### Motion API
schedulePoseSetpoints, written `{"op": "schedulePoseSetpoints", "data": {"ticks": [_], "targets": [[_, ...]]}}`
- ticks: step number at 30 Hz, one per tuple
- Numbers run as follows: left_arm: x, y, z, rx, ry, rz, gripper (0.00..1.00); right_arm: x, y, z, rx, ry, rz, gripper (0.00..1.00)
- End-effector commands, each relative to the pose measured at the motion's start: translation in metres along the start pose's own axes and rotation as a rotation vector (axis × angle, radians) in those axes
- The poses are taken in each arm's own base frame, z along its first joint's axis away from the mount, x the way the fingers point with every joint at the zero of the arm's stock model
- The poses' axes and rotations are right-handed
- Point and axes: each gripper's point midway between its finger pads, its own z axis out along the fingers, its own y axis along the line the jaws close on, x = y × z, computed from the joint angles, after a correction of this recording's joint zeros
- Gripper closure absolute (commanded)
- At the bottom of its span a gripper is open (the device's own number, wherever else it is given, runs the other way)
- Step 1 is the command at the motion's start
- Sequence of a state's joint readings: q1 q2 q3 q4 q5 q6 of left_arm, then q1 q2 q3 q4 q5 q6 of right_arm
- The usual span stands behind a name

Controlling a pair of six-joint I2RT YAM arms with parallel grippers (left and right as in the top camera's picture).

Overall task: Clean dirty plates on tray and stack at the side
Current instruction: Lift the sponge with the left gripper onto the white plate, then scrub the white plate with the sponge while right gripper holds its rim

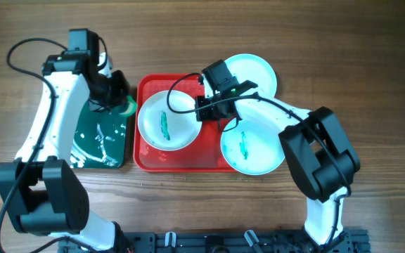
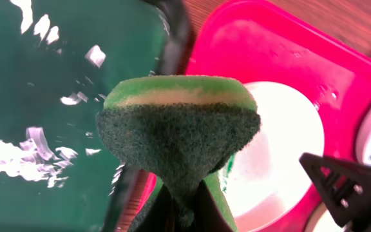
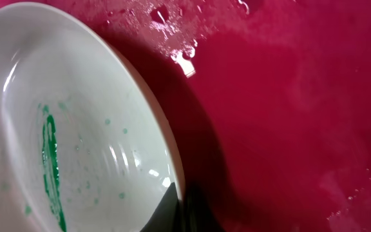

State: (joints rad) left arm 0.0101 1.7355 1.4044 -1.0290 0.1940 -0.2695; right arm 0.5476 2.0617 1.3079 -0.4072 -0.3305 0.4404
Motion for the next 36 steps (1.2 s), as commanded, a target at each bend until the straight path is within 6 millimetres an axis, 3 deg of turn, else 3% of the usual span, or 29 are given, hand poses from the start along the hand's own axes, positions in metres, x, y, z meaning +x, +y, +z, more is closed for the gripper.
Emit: {"op": "schedulePoseSetpoints", "data": {"ticks": [1,4,9,19,30,33,36], "targets": [[0.020,-0.029,0.012,0.054,0.050,0.107,0.96,0.008,0.004,0.003,-0.121,0.071,-0.006,0.96],[0.030,-0.040,0.025,0.034,0.062,0.141,0.96,0.009,0.005,0.002,-0.131,0.076,-0.003,0.96],[0.036,-0.027,0.045,-0.120,0.022,0.085,0.96,0.010,0.004,0.003,-0.130,0.077,-0.002,0.96],[0.053,-0.036,0.079,-0.098,0.001,0.114,0.96,0.013,0.007,0.002,-0.149,0.089,0.004,0.96],[0.069,-0.002,0.101,-0.200,-0.013,0.058,0.96,0.020,0.012,0.001,-0.181,0.121,0.002,0.96],[0.080,-0.014,0.104,-0.125,0.043,0.077,0.96,0.019,0.011,0.001,-0.175,0.118,0.001,0.96],[0.102,-0.051,0.103,0.089,0.154,0.194,0.96,0.019,0.010,0.002,-0.170,0.116,0.001,0.96]]}}
